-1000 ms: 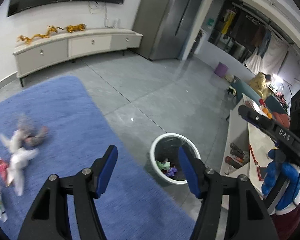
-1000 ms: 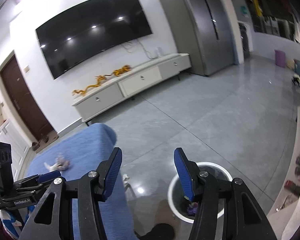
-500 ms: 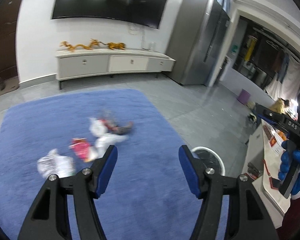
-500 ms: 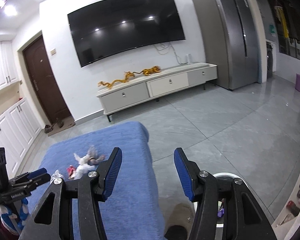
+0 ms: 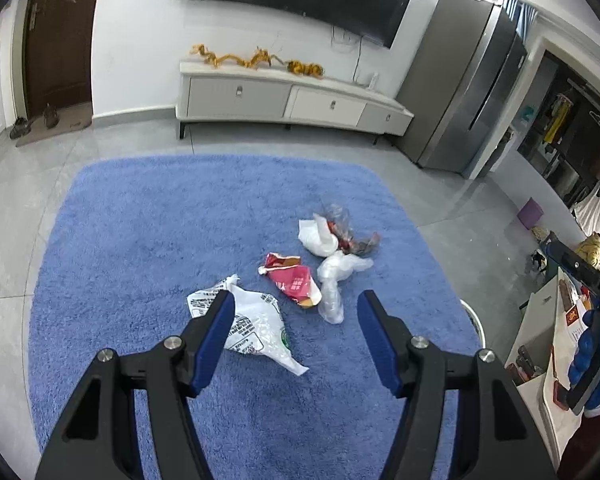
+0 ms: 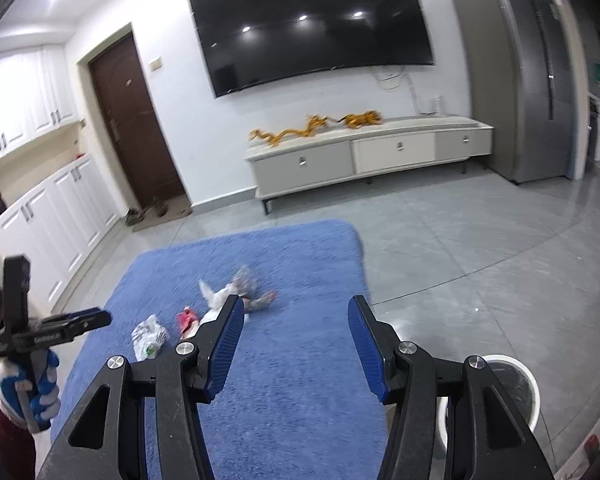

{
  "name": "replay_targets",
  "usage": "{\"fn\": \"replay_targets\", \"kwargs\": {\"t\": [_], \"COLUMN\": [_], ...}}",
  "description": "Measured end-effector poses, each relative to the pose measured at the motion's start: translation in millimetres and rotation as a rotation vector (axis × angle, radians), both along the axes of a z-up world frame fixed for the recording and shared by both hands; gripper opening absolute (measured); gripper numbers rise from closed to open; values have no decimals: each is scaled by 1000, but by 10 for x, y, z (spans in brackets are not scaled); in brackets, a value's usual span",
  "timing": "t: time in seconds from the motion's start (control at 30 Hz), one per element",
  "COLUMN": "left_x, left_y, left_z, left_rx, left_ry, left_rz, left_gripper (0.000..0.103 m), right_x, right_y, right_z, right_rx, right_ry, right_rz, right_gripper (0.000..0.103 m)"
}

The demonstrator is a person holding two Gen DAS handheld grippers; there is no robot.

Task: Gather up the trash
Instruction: 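Move both open tools back to the remaining wrappers on the rug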

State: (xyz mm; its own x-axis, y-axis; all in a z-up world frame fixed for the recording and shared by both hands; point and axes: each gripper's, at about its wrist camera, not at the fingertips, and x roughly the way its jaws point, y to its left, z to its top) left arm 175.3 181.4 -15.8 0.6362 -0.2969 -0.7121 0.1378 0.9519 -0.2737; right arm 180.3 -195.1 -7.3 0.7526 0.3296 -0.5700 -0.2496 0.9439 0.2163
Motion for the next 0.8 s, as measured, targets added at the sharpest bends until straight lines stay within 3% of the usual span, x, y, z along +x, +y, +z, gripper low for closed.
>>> {"fn": "replay_targets", "kwargs": {"t": [0.4, 0.8], "left_x": [641, 1140], "left_y": [-347, -547], "left_z": [-320, -676], "left_rx": [106, 225], "left_ry": [129, 274], "left_rz": [-53, -58], "left_gripper": [62, 61], "right_x": [494, 1068], "right_y": [435, 704], "right_z": [-350, -750], "right_rx": [-37, -10], "right_ry": [84, 181], "right_rz": [130, 228], "right_gripper": [51, 51]}}
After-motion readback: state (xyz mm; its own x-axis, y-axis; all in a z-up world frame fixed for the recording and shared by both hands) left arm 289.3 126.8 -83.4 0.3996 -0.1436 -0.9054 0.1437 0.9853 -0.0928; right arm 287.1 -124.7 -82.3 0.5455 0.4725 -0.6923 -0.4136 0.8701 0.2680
